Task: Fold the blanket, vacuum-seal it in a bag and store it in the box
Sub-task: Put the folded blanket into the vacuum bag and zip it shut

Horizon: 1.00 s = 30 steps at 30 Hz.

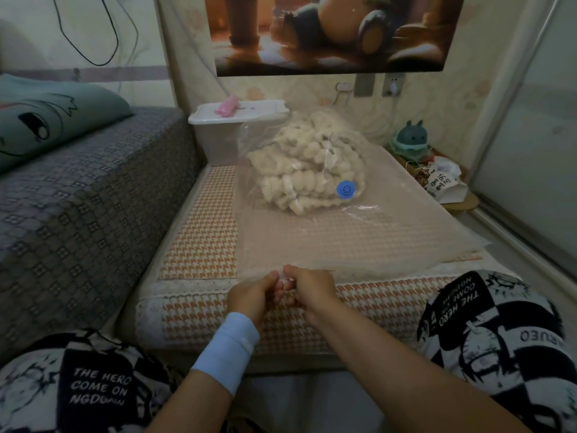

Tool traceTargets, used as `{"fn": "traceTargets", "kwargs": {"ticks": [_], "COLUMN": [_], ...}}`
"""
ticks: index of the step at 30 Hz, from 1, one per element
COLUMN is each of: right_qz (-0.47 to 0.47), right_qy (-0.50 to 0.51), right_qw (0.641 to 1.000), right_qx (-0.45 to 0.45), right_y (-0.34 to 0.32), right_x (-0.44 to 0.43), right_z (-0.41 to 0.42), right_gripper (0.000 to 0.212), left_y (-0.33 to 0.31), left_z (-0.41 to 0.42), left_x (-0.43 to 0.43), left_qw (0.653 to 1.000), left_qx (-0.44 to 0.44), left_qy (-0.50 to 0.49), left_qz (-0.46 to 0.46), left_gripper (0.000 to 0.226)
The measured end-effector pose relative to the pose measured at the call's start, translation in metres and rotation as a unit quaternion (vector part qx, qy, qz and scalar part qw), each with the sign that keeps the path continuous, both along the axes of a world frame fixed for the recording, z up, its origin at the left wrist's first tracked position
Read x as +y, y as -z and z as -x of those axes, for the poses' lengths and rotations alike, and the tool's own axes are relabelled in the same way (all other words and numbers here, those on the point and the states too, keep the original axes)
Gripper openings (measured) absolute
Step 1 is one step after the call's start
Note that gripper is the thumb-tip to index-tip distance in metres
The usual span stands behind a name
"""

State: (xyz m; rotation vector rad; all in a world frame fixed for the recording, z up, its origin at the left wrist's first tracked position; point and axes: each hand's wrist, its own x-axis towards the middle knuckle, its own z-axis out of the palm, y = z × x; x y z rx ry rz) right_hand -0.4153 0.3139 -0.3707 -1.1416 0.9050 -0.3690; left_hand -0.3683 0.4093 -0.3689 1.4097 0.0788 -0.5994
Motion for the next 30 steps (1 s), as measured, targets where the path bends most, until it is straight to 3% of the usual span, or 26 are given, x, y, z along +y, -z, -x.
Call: {"fn": "traceTargets", "kwargs": {"ticks": [5, 12, 17, 21, 25, 30], "right_qz": [-0.007, -0.035, -0.038, -0.073, -0.089, -0.077], "right_qy": [0.039, 0.093, 0.042, 0.029, 0.076, 0.078], "right_qw": [0.999, 0.995, 0.998, 0.996, 0.993, 0.994], "right_qx": [-0.001, -0.022, -0.022, -0.038, -0.021, 0.006], "right_y": [-0.004, -0.001, 0.001, 0.002, 0.003, -0.001], "right_x": [-0.006, -0.023, -0.023, -0.022, -0.03, -0.048], "right_z": [0.003, 0.008, 0.01, 0.011, 0.012, 0.018], "right_gripper": [0.018, 0.021, 0.025, 0.019, 0.019, 0.019], "left_y": [-0.004, 0.007, 0.005, 0.009, 0.013, 0.005], "left_z": [-0.003, -0.014, -0.01, -0.001, 0.0, -0.002], "left_x": [-0.001, 0.008, -0.007, -0.033, -0.041, -0.042], "left_qw": [0.999, 0.992, 0.978, 0.992, 0.996, 0.995], "left_qx": [0.009, 0.039, 0.065, 0.053, 0.046, 0.045], "left_qy": [-0.035, -0.096, -0.121, -0.051, -0.057, -0.066], "left_qz": [0.021, 0.076, 0.156, 0.104, 0.057, 0.053], "left_gripper": [0.012, 0.011, 0.014, 0.024, 0.039, 0.021]}}
